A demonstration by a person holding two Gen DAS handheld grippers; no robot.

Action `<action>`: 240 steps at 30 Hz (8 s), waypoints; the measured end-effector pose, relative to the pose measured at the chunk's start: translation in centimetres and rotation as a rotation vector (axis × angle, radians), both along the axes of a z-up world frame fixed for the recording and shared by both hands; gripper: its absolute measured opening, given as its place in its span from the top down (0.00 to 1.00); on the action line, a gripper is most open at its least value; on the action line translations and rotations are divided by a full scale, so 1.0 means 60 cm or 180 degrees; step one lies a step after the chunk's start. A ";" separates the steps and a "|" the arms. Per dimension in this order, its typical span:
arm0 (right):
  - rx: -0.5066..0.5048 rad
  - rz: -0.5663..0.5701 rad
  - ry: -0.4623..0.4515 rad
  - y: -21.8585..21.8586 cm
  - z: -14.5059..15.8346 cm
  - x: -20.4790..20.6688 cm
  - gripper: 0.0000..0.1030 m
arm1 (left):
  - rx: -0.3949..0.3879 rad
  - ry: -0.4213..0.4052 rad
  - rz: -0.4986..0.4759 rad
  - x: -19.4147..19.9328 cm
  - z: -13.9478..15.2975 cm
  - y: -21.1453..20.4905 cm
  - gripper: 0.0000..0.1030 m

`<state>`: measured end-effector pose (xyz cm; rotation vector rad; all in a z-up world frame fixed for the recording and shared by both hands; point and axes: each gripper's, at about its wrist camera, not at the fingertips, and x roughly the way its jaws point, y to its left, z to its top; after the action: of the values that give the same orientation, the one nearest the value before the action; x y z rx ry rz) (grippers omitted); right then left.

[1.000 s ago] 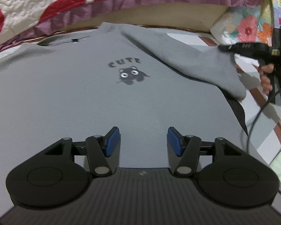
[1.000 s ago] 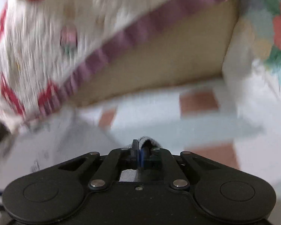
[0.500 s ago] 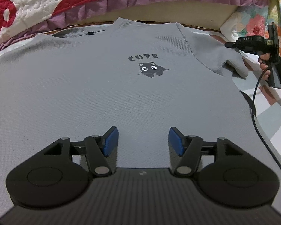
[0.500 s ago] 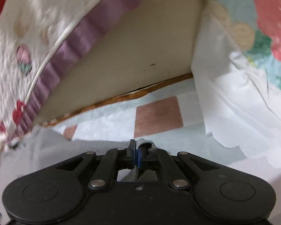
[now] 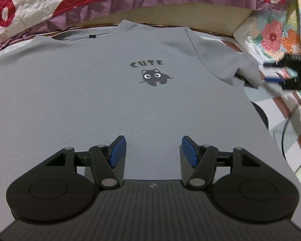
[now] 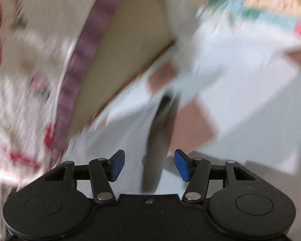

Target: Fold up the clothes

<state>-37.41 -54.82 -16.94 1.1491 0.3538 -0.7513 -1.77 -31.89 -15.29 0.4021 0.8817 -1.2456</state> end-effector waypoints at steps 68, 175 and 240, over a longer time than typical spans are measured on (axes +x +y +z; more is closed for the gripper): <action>-0.1696 -0.0123 0.1250 -0.073 0.032 0.084 0.61 | 0.0336 -0.0758 0.2536 0.409 0.011 0.142 0.40; -0.1628 0.1449 -0.0909 0.274 0.320 0.013 0.94 | -0.2071 0.0380 0.1044 0.184 0.312 0.460 0.97; -0.1454 0.1606 0.0457 0.147 0.099 0.100 0.95 | -0.1243 0.0765 0.1751 0.238 0.069 0.326 0.96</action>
<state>-31.42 -45.97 -10.98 0.5405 0.5356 -0.4342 12.49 -12.35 -11.16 -0.2959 0.8496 -0.9273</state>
